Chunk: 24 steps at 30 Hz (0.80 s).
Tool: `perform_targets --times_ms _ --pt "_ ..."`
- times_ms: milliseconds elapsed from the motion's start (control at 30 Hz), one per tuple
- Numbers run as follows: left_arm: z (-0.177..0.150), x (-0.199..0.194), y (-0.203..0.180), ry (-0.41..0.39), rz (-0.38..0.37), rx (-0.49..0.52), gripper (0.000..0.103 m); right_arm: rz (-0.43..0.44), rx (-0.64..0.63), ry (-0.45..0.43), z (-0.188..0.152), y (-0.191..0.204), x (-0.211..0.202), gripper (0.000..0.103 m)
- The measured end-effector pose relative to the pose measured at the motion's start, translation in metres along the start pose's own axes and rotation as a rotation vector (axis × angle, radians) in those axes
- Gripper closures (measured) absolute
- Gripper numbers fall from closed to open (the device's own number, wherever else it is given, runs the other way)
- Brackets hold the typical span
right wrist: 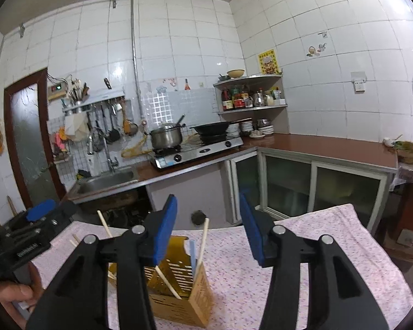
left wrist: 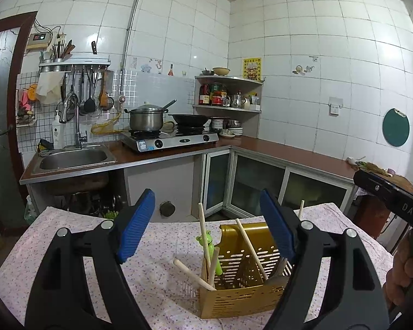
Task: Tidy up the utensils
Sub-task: 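Lower both tools to the remaining chopsticks and grasp one each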
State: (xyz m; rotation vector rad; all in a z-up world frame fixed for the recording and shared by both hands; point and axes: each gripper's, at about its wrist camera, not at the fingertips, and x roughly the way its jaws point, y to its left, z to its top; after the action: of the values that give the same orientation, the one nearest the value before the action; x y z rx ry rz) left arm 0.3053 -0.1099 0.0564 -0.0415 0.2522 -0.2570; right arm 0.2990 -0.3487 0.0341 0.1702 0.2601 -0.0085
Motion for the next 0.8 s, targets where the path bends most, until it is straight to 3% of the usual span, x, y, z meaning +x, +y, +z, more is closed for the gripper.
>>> perform_targets --times_ms 100,200,300,567,667,800 --pt "0.004 -0.003 0.001 -0.001 0.006 0.007 0.026 0.022 0.025 0.028 0.005 -0.005 -0.003 0.055" --pt "0.005 -0.009 -0.002 0.014 0.001 0.017 0.025 -0.008 0.021 0.061 0.002 -0.01 -0.007 0.055" --pt "0.001 -0.013 -0.005 0.042 -0.007 0.038 0.024 -0.057 -0.017 0.157 -0.014 -0.018 -0.004 0.055" --pt "-0.044 -0.027 0.003 0.179 -0.007 0.072 0.024 -0.078 -0.035 0.442 -0.116 -0.035 0.001 0.055" --pt "-0.075 -0.031 0.012 0.249 0.0 0.076 0.024 -0.077 -0.044 0.502 -0.145 -0.029 0.002 0.055" --pt "-0.112 -0.031 0.025 0.338 -0.03 0.012 0.024 -0.09 -0.062 0.547 -0.168 -0.022 0.005 0.055"
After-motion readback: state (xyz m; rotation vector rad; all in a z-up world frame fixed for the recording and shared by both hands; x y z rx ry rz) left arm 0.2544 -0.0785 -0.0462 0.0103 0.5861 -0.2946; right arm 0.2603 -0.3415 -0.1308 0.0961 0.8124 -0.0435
